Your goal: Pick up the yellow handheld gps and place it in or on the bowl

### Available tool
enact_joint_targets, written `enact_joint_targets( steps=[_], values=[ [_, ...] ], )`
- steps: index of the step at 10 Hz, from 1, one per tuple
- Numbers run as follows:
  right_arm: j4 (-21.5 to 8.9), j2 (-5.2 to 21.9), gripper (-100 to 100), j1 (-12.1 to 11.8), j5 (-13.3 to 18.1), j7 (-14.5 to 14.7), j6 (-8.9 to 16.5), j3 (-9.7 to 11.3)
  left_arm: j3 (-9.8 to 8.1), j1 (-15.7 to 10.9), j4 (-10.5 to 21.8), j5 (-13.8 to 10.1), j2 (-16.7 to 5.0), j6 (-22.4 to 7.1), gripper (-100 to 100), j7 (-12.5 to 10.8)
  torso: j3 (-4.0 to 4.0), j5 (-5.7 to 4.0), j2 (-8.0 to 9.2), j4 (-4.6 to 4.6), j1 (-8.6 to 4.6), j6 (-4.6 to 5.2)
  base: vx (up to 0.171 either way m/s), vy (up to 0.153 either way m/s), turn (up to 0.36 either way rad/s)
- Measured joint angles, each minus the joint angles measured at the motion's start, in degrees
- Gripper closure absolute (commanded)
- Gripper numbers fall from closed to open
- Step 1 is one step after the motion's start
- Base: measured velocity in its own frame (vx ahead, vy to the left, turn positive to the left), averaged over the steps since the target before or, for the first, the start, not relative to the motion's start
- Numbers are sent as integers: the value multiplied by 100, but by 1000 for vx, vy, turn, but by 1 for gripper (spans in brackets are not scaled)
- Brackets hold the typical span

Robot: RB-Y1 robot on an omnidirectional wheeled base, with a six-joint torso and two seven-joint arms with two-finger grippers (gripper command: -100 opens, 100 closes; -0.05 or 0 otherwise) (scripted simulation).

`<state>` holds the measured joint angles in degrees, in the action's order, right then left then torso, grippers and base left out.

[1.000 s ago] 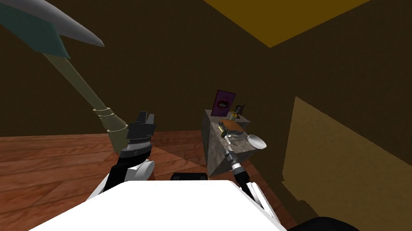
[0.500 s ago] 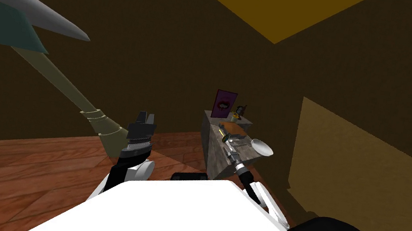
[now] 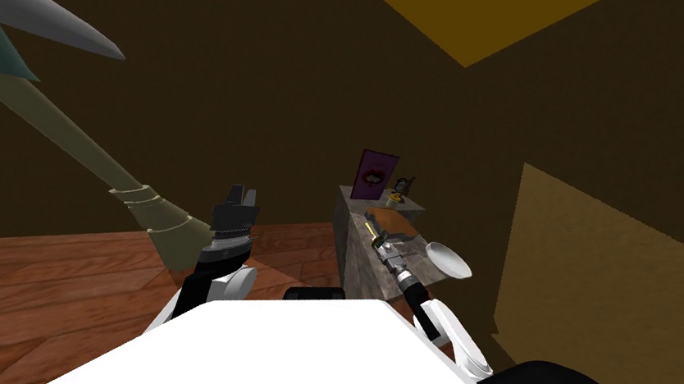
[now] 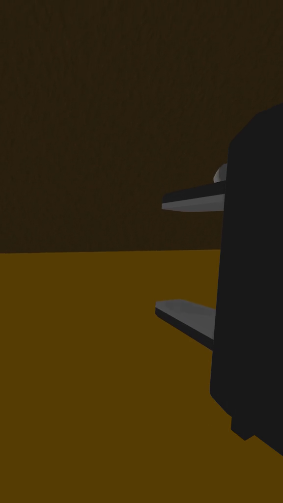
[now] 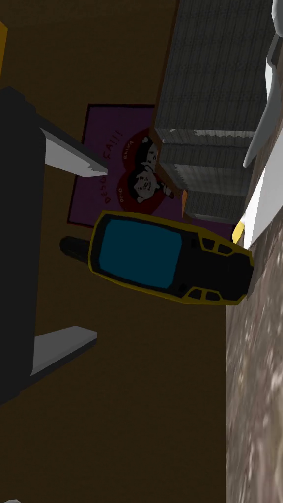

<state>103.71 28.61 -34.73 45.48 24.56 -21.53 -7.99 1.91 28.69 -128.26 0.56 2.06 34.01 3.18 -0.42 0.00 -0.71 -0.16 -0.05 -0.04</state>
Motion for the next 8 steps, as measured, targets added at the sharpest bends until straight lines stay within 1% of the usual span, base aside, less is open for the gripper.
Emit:
enact_joint_targets(
  steps=[1, 2, 3, 4, 8],
  values=[
    [-20, 36, -100, 23, 107, 70, -23, -18, 0, 0, 0, 0, 0, 0, 0, 0, 3, 1, 6, 1, 8, 0, 59, 4, 9],
    [-23, 40, 0, 28, 119, 87, -30, -20, 0, -1, 0, 0, 0, 0, 0, 0, 16, 2, 30, 5, 11, 1, 12, 0, 0],
    [-22, 40, -100, 28, 118, 85, -29, -20, 0, -1, 0, 0, 0, 0, 0, 0, 28, 2, 49, 10, 11, 2, 6, 0, 1],
    [-22, 40, 100, 28, 118, 86, -30, -20, 0, -2, 0, 0, 0, 0, 0, 0, 33, 2, 57, 12, 11, 2, 0, 0, 0],
    [-20, 37, 100, 29, 114, 79, -33, -16, 0, -2, 0, 0, 1, 0, 0, 0, 35, 3, 61, 13, 9, 2, 0, 0, 0]
  ],
)
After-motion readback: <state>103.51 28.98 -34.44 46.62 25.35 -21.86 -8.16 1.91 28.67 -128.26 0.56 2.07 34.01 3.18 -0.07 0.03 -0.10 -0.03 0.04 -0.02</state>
